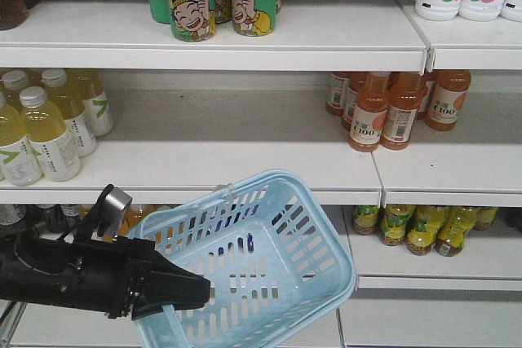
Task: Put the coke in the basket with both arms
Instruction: 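Lift the basket off the shelf with the left gripper, then turn the base away from the shelf carrying the basket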
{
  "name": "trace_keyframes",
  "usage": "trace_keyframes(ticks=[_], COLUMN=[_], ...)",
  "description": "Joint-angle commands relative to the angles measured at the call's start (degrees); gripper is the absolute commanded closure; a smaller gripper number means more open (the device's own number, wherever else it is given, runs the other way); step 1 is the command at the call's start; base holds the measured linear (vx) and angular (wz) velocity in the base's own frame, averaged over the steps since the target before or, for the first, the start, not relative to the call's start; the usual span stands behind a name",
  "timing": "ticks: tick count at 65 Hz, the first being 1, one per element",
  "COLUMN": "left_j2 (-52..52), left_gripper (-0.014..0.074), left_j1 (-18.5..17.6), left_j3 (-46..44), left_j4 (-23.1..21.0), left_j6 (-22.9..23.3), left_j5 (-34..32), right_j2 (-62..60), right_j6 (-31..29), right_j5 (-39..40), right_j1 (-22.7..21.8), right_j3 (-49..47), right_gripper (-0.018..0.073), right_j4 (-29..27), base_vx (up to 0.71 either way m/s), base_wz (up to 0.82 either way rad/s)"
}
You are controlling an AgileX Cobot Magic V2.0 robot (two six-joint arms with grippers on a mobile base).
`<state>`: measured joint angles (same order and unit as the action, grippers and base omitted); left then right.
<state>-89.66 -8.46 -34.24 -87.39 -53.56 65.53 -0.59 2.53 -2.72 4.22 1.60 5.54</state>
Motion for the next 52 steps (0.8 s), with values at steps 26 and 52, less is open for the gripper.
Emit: trace_keyframes(ticks=[26, 52], left_j2=[2.16, 2.16], left_gripper=[0.0604, 0.0604], left_j1=[-0.21, -0.21], left_j3=[-1.09, -1.09], left_j4=[-3.71, -3.71], left_j6=[-0.99, -0.99], left_j5=[5.11, 5.11], right_j2=[-1.04, -1.04], right_j6=[-0.4, -0.4], right_j5=[4.42, 4.42], right_j1=[-0.23, -0.23], right_j3=[0.6, 0.6], right_gripper=[0.0569, 0.0569], right_j4=[0.23, 0.23], base_vx=[0.0, -0.04], base_wz=[-0.02, -0.17])
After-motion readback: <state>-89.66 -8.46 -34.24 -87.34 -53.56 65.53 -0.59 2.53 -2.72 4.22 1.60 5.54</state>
